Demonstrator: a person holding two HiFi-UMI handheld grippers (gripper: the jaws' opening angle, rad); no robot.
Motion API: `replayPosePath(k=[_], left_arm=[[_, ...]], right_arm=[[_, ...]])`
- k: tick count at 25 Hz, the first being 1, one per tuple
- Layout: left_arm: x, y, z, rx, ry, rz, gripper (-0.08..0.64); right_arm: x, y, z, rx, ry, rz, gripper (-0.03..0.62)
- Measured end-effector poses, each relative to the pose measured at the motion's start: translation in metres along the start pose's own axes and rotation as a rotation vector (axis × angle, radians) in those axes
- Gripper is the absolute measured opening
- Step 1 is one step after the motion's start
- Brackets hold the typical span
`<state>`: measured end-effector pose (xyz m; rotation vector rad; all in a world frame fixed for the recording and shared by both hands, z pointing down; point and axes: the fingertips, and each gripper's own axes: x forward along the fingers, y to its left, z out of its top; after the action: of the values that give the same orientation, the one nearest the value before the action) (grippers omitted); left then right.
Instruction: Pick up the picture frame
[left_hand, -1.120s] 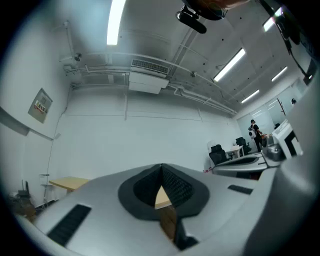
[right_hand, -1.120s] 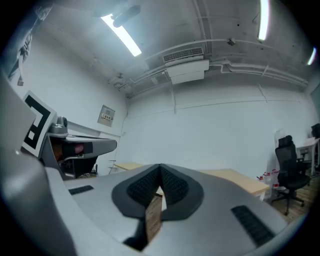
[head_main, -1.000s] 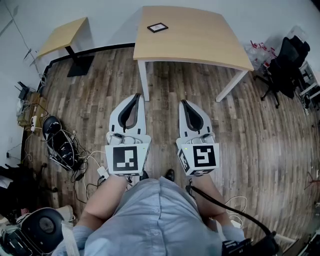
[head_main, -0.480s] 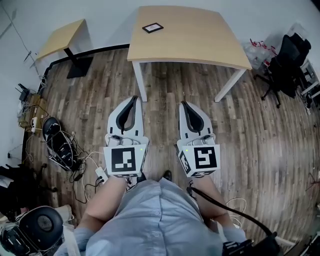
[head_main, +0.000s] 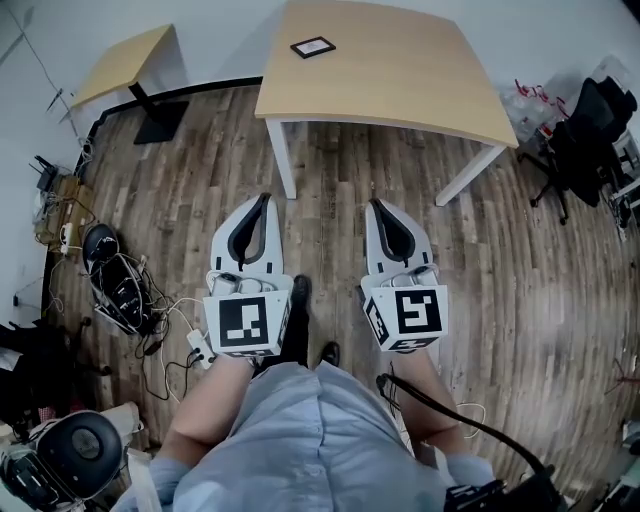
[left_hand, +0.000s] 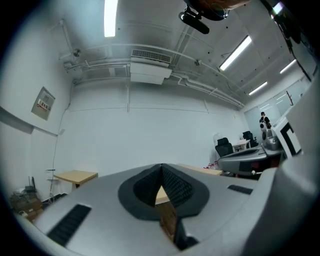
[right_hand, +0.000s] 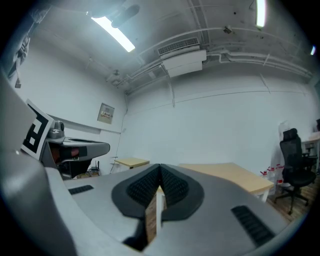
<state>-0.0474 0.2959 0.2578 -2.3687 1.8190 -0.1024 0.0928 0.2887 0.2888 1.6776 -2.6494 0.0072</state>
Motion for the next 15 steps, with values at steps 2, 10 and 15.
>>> replayPosePath(k=[2,10,15], left_arm=[[0.016,0.013,-0.008,-0.011,0.002,0.012,0.000],[0.114,0.059,-0.019,-0.026,-0.017,-0.010,0.000],[0.163,0.084,-0.022,-0.035,-0.034,-0.042,0.000]], right_arm=[[0.017,-0.003,-0.005,0.002,0.009,-0.002,0.002],[0.124,-0.028,-0.005,-0.007,0.012,-0.021,0.002],[0.184,-0.036,0.004,-0.018,0.001,-0.035,0.002]])
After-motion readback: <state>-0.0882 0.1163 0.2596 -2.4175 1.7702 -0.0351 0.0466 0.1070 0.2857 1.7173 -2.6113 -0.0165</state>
